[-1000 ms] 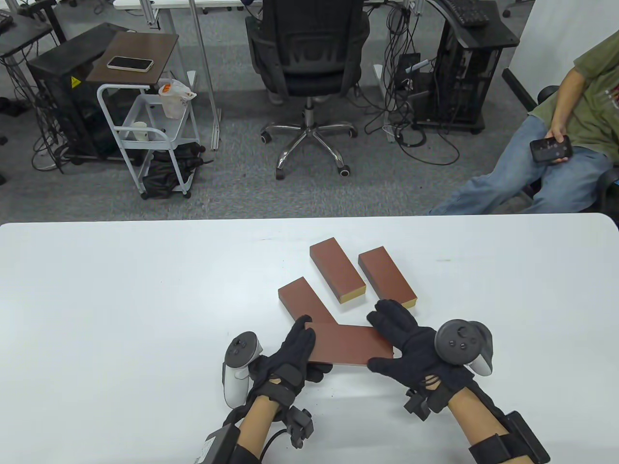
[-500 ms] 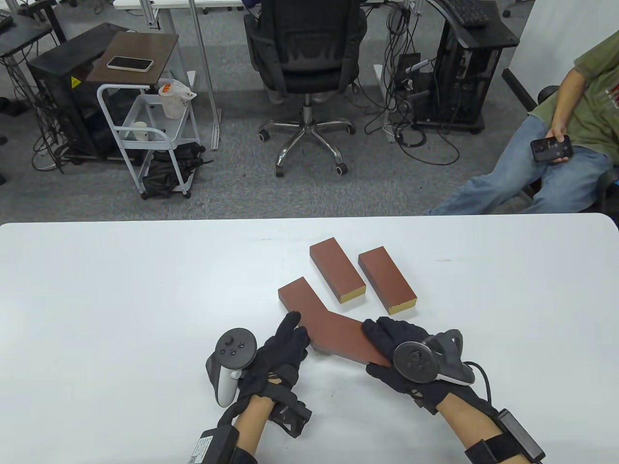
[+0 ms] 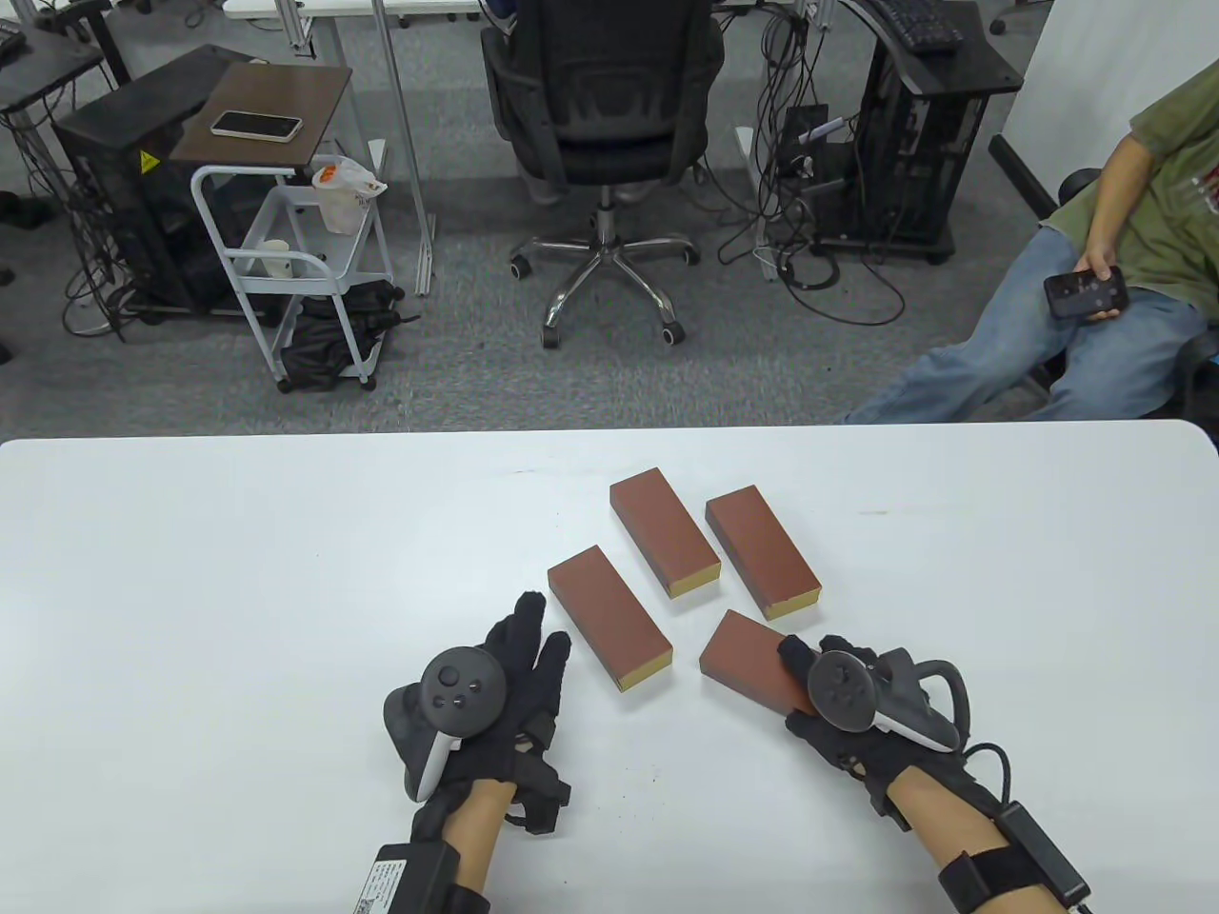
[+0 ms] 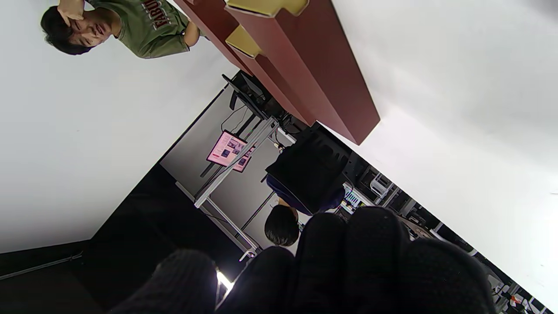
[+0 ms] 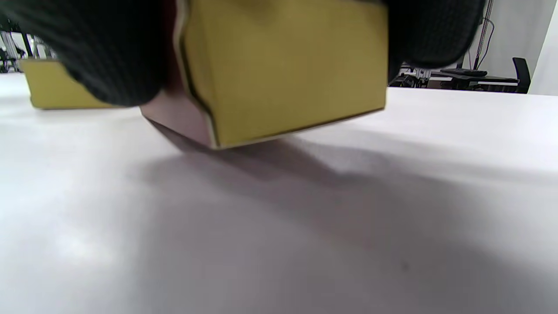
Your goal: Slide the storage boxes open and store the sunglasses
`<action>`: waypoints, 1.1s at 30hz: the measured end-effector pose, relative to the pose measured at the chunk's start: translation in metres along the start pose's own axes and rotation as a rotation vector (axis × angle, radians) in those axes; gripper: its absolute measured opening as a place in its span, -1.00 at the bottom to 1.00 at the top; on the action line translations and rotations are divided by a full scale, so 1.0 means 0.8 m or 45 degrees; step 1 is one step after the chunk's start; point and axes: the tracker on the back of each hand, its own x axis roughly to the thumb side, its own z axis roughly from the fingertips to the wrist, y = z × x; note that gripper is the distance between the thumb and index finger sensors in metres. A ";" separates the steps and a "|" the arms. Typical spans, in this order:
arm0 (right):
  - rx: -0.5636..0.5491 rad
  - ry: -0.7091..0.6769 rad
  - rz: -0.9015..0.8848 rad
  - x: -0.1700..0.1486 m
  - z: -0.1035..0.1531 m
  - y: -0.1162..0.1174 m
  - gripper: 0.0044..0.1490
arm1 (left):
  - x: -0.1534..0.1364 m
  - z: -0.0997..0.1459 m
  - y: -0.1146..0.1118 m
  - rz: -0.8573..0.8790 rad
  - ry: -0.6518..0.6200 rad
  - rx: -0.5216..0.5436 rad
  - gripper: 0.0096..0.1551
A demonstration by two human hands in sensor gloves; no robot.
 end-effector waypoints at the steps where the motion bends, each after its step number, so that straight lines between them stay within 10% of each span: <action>1: -0.005 -0.002 -0.007 0.000 -0.001 0.002 -0.06 | 0.000 0.000 0.000 -0.010 -0.001 0.002 -0.27; 13: 0.065 0.028 -0.006 -0.002 -0.002 0.004 0.04 | 0.023 -0.002 -0.003 -0.124 -0.079 -0.012 -0.26; 33: -0.321 0.105 -0.051 0.045 -0.035 -0.132 -0.04 | 0.128 -0.043 0.010 -0.353 -0.147 -0.052 -0.10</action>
